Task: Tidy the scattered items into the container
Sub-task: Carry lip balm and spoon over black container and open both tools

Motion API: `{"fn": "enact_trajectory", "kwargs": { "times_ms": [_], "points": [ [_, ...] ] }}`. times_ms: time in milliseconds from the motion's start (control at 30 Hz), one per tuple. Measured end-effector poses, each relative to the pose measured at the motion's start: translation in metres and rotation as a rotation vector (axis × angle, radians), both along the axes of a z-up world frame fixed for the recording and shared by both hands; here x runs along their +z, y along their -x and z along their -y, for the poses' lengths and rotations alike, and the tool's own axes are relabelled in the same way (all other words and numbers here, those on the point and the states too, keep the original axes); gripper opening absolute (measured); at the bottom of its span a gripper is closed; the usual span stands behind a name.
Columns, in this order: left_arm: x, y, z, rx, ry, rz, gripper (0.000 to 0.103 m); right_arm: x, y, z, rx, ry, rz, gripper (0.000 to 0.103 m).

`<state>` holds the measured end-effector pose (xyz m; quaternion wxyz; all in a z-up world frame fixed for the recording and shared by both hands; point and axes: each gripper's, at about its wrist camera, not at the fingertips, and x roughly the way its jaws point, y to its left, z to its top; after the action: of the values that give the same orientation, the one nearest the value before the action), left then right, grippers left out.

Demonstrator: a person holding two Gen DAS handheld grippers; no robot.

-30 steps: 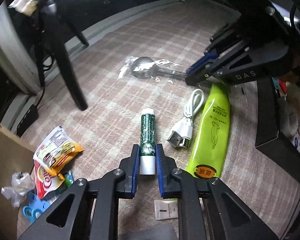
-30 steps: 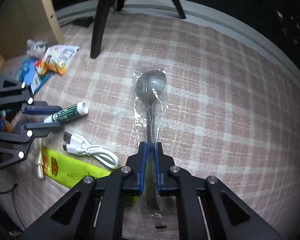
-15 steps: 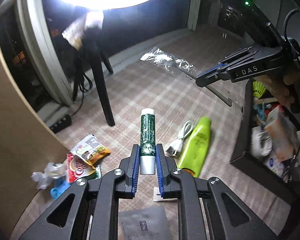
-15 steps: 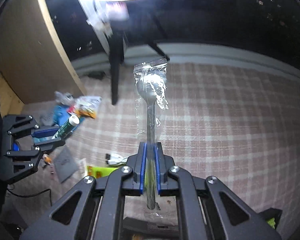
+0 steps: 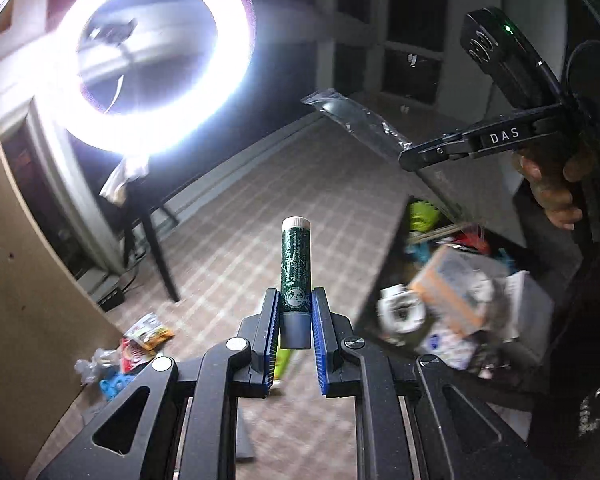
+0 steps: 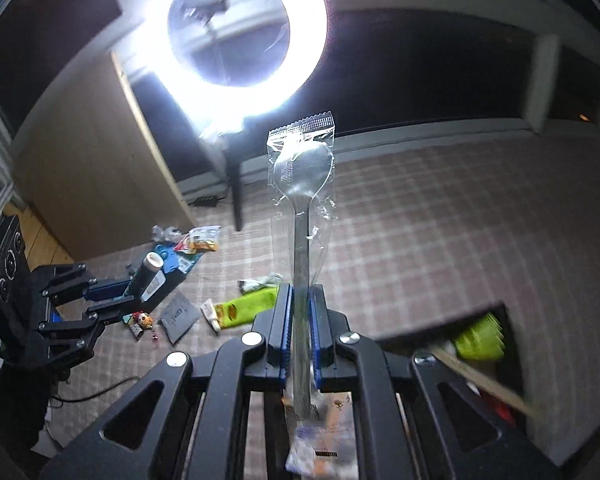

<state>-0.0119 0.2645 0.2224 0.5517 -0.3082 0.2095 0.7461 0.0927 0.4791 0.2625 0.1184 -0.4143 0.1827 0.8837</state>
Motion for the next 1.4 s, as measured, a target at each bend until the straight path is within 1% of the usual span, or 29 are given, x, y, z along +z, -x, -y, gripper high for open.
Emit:
{"fn": "enact_trajectory", "kwargs": {
  "times_ms": [100,167,233,300,433,500,567,633,733,833,933,1033,1133,1200,1300,1400],
  "points": [
    [0.007,-0.03,-0.007,-0.049,-0.02,-0.003,0.015,0.003,-0.055,0.0,-0.103,-0.024,-0.02,0.008],
    [0.01,-0.048,-0.013,-0.081,-0.034,0.007,0.015,0.001,-0.084,-0.001,-0.155,-0.02,-0.022,0.008],
    [0.012,-0.066,-0.021,-0.116,-0.044,0.019,0.015,-0.003,-0.117,-0.003,-0.217,-0.032,-0.011,0.008],
    [0.011,-0.085,-0.031,-0.16,-0.049,0.029,0.015,-0.01,-0.146,-0.006,-0.268,-0.016,-0.001,0.008],
    [0.006,-0.116,-0.051,-0.228,-0.051,0.055,0.015,-0.022,-0.189,-0.011,-0.352,-0.021,0.027,0.008],
    [0.005,-0.13,-0.062,-0.254,-0.049,0.058,0.015,-0.028,-0.203,-0.015,-0.385,-0.013,0.032,0.008],
    [0.003,-0.138,-0.07,-0.267,-0.041,0.052,0.015,-0.034,-0.216,-0.017,-0.412,-0.019,0.04,0.008],
    [0.0,-0.141,-0.078,-0.266,-0.032,0.065,0.015,-0.039,-0.226,-0.021,-0.429,-0.015,0.05,0.008],
    [-0.008,-0.136,-0.082,-0.235,-0.013,0.07,0.015,-0.045,-0.235,-0.028,-0.448,-0.009,0.06,0.008],
    [-0.014,-0.131,-0.085,-0.206,0.006,0.075,0.015,-0.051,-0.231,-0.031,-0.452,-0.008,0.068,0.008],
    [-0.02,-0.128,-0.091,-0.185,0.029,0.05,0.015,-0.055,-0.227,-0.034,-0.447,-0.012,0.078,0.008],
    [-0.026,-0.123,-0.093,-0.166,0.05,0.077,0.015,-0.058,-0.222,-0.034,-0.438,-0.018,0.086,0.008],
    [-0.034,-0.123,-0.092,-0.145,0.079,0.072,0.015,-0.062,-0.219,-0.036,-0.441,-0.017,0.092,0.008],
    [-0.041,-0.121,-0.091,-0.114,0.11,0.085,0.015,-0.066,-0.218,-0.037,-0.442,-0.012,0.095,0.008],
    [-0.055,-0.115,-0.086,-0.071,0.142,0.129,0.015,-0.071,-0.216,-0.036,-0.44,-0.006,0.1,0.008],
    [-0.069,-0.112,-0.083,-0.054,0.172,0.158,0.015,-0.077,-0.212,-0.036,-0.427,0.0,0.105,0.008]
  ]
}}
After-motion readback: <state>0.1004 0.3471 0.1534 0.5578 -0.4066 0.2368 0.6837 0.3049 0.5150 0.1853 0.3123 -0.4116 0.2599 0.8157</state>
